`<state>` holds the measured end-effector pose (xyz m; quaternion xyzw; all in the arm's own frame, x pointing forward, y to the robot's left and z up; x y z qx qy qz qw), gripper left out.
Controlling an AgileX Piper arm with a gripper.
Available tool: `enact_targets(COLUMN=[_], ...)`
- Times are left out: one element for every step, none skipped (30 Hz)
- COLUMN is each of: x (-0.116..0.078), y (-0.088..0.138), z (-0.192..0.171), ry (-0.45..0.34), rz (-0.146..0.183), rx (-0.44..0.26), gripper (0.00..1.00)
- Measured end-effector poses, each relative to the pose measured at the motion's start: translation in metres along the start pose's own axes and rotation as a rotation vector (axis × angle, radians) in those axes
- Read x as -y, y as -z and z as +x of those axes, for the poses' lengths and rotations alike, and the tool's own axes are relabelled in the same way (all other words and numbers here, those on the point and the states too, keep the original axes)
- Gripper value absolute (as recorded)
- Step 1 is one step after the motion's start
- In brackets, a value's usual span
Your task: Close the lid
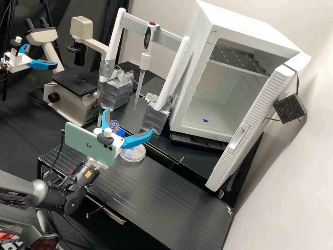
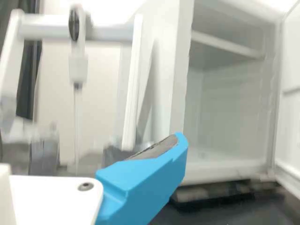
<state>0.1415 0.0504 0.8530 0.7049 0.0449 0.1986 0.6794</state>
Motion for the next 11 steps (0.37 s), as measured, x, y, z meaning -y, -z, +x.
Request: enact_targets(x=[0.003, 0.007, 0.010, 0.013, 0.015, 0.017, 0.020, 0.022, 0.023, 0.024, 0.025], y=[0.001, 0.001, 0.002, 0.002, 0.001, 0.000, -0.001, -0.001, -0.002, -0.003, -0.004], z=[0.002, 0.004, 0.005, 0.006, 0.007, 0.008, 0.009, 0.009, 0.010, 0.010, 0.010], ry=[-0.005, -0.004, 0.006, 0.013, 0.020, 0.026, 0.035, 0.044, 0.050, 0.054, 0.054], rz=[0.021, 0.054, 0.064, 0.072, 0.074, 0.076, 0.079, 0.074, 0.076, 0.075, 0.074], rx=[-0.001, 0.004, 0.003, 0.008, 0.014, 0.025, 0.032, 0.035, 0.039, 0.048, 0.056], gripper=[1.00, 1.00, 1.00, 1.00, 1.00, 1.00, 1.00, 1.00, 1.00, 1.00, 1.00])
